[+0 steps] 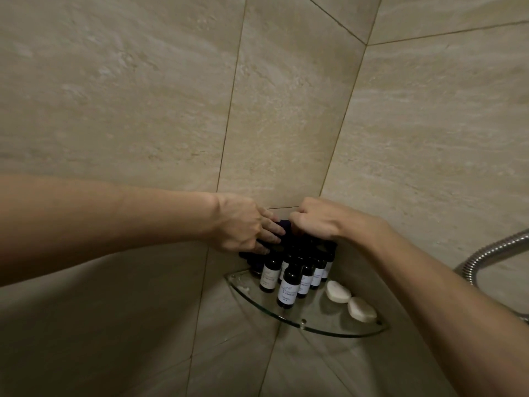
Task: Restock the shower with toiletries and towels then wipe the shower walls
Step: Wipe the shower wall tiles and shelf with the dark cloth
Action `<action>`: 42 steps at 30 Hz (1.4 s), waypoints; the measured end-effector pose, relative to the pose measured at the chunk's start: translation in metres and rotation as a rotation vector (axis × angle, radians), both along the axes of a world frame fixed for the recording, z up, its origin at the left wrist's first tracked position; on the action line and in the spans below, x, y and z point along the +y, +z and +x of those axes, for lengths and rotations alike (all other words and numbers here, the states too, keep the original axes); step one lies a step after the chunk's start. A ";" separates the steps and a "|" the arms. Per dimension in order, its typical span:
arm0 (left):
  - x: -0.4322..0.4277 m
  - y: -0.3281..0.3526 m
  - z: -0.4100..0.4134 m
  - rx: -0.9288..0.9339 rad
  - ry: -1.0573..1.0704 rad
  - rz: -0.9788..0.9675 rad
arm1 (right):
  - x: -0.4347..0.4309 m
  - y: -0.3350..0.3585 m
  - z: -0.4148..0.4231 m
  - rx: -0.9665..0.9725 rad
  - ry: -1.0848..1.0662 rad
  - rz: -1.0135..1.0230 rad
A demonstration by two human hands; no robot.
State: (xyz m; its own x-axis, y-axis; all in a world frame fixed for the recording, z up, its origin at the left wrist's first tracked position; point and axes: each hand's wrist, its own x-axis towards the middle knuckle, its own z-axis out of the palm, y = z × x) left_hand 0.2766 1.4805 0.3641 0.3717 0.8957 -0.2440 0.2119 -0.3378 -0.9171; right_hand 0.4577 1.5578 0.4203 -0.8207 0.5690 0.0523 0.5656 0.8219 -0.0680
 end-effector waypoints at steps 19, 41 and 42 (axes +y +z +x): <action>-0.116 0.009 0.007 -0.185 -0.137 0.052 | -0.068 0.012 -0.010 -0.001 0.205 0.121; -0.224 -0.106 0.020 -0.620 0.056 0.280 | -0.177 -0.223 -0.034 0.981 0.294 -0.263; -0.228 -0.105 0.017 -0.658 0.041 0.266 | -0.176 -0.232 -0.040 1.066 0.268 -0.253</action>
